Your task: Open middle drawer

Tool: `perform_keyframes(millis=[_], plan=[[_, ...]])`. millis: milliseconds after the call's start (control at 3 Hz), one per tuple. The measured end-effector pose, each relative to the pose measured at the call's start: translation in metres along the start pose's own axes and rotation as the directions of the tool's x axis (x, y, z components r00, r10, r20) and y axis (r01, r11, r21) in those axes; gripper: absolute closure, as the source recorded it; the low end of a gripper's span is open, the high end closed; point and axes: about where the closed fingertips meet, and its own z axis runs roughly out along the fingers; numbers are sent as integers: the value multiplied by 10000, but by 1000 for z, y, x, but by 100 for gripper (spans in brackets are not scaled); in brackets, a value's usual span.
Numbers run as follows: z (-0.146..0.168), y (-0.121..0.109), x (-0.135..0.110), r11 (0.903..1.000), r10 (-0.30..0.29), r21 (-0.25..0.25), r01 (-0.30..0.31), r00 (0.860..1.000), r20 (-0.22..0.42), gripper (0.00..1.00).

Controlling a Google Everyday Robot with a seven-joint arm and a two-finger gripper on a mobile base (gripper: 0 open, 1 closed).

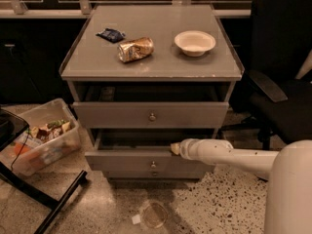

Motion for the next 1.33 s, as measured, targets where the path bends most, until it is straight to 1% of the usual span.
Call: perform_keyframes(millis=[333,667,1000,1333], plan=[[-2,1,-2,10000,0,0,0,10000,0,100],[-3,1,8,9996,-256,133,259,9993,-271,100],[-5,2,5,9996,-256,133,259,9993,-271,100],[-5,2,5,9996,-256,132,259,9993,-271,82]])
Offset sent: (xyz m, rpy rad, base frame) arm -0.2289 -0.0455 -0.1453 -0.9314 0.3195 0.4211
